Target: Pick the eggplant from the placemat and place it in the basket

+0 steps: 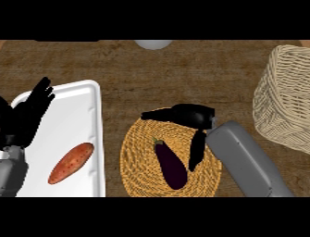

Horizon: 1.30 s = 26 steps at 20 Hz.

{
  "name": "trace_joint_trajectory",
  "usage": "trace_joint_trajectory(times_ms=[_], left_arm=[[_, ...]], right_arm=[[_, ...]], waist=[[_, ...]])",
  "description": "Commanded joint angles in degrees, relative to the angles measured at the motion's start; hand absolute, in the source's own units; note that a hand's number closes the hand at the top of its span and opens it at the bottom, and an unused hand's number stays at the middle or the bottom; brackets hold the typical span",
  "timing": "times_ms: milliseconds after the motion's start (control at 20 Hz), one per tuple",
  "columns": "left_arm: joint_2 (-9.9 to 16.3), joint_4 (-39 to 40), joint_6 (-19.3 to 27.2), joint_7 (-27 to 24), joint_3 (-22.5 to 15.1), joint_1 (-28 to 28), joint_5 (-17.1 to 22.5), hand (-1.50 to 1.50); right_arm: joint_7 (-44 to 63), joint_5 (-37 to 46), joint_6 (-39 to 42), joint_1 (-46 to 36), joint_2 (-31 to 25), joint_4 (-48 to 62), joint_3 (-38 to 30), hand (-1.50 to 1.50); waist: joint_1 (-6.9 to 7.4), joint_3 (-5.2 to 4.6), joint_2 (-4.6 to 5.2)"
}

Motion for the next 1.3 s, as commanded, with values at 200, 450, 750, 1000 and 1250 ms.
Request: trace_joint_trajectory(times_ms=[200,450,750,1000,1250], left_arm=[[-0.13,0.35,-1.94,0.34,2.43,0.07,-1.11,0.00],[-1.71,8.50,-2.47,-4.86,2.51,-2.91,-3.15,0.00],[-0.20,1.45,-6.04,-1.42,5.06,0.63,-0.75,0.00],[-1.79,0.41,-5.29,-0.03,4.71,1.17,-2.57,0.00],[-1.52,0.60,-5.13,0.43,6.88,0.19,-2.46,0.00]], right_arm=[[-4.49,1.75,3.25,2.03,0.60,0.93,-1.28,-1.50],[-7.65,2.72,1.47,1.30,2.00,2.32,0.24,-1.50],[-4.27,6.39,-0.45,5.50,2.24,-1.96,1.47,-1.50],[-5.40,10.30,-2.69,5.58,3.16,0.55,1.76,-1.50],[-6.72,12.99,-2.62,4.96,3.23,-0.75,2.31,1.50]], waist=[[-0.13,-0.01,-0.03],[-0.22,-0.02,0.11],[-0.12,-0.01,-0.03],[-0.10,-0.01,-0.02],[-0.15,-0.01,-0.03]])
